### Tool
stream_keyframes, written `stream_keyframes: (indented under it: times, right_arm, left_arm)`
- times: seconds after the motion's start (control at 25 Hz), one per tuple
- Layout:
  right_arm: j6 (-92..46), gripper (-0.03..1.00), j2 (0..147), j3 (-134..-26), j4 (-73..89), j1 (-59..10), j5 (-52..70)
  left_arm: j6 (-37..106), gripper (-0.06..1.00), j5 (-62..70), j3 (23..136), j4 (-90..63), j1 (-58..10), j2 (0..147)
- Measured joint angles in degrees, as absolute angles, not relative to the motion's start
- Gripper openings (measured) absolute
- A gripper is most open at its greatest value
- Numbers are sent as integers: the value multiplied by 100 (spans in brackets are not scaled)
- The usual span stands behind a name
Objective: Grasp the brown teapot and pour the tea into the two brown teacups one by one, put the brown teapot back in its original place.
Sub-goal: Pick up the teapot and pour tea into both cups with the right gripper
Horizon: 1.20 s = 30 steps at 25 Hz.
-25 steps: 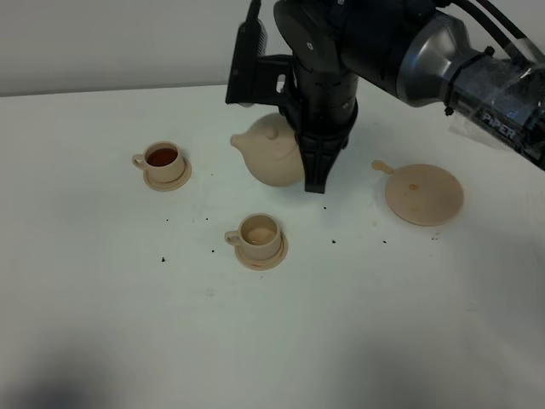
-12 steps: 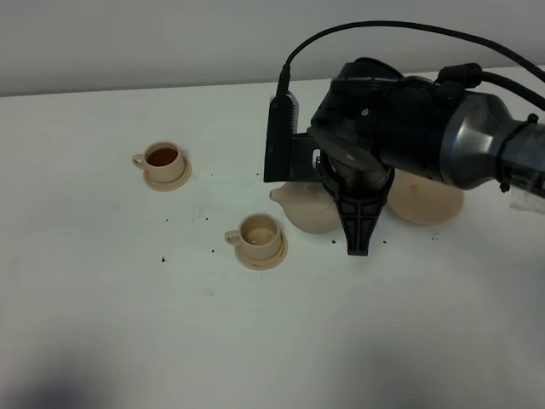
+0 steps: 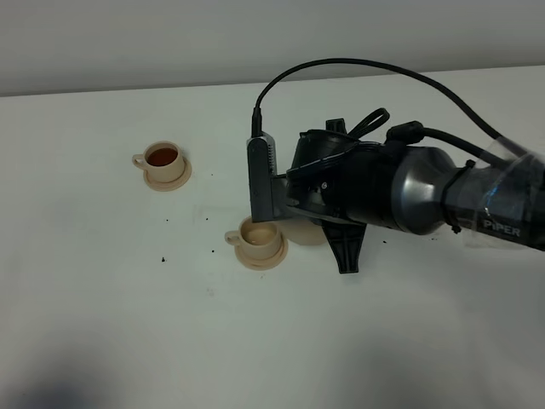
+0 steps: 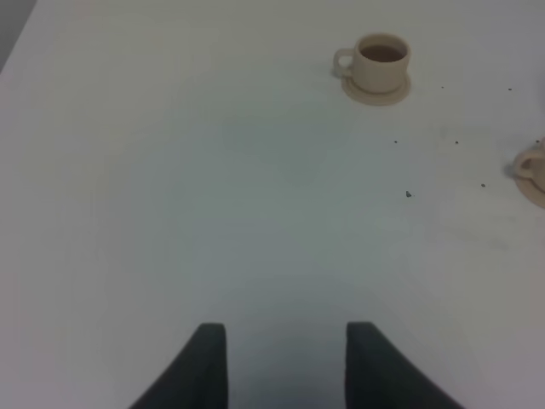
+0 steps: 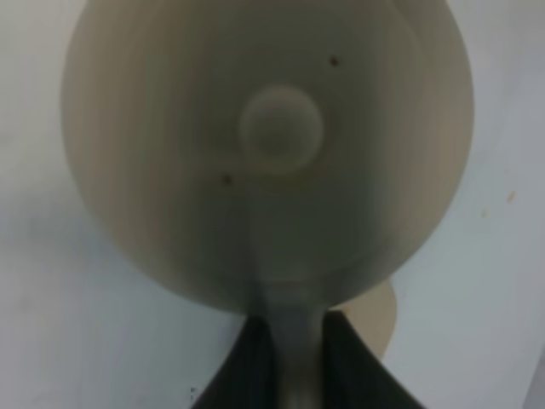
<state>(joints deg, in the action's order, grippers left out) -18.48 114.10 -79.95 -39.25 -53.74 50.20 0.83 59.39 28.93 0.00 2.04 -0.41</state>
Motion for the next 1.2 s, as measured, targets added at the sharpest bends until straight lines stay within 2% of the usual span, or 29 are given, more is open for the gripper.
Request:
stream_keyframes:
  times: [1.2]
  right_arm:
    - [-1541, 12, 11757, -7969, -5319, -5663, 5115]
  left_arm:
    - [83, 38, 5939, 2893, 0, 204, -41]
